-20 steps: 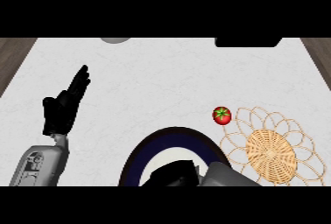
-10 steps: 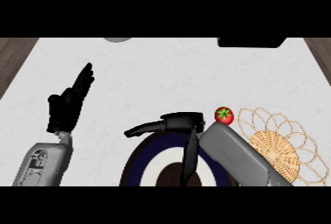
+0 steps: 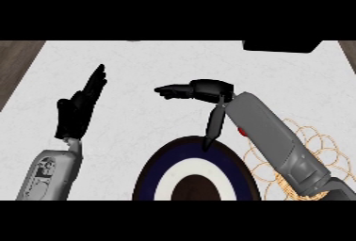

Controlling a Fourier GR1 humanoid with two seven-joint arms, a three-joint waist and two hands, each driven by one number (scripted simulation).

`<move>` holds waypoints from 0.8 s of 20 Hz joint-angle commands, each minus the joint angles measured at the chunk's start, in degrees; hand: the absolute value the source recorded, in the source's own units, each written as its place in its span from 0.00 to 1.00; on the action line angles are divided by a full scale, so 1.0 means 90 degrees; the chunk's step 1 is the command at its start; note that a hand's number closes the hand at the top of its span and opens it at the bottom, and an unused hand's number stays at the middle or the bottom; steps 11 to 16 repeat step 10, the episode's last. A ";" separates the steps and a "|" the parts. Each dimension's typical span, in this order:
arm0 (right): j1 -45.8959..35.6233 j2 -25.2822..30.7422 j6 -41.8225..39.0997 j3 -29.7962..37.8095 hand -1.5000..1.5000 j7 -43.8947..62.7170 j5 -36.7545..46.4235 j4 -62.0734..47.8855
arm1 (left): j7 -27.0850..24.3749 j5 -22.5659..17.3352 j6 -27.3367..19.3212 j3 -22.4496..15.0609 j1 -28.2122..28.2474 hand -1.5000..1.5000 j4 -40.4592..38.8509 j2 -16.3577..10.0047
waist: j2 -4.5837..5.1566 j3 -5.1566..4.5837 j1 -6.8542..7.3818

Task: Pick the bell pepper from the placemat and place it in the plate

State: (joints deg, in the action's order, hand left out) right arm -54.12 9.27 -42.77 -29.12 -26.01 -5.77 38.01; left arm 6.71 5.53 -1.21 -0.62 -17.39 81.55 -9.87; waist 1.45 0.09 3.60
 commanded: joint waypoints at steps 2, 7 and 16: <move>-0.0337 0.0240 -0.0910 0.0020 0.00 -0.1270 0.0142 -0.0741 | -0.0002 -0.0022 0.0019 -0.0018 -0.0194 0.50 -0.0018 0.0061 | 0.0088 0.0010 0.0169; -0.0539 0.0134 -0.0867 0.0001 0.00 -0.1242 0.0041 -0.1114 | -0.0228 0.0004 0.0105 -0.0056 -0.0100 0.50 -0.0112 0.0035 | 0.0123 0.0008 0.0251; -0.0529 0.0133 -0.0826 -0.0168 0.00 -0.1364 0.0159 -0.1180 | -0.0170 0.0027 -0.0007 -0.0081 -0.0261 0.50 -0.0278 0.0196 | 0.0152 0.0010 0.0193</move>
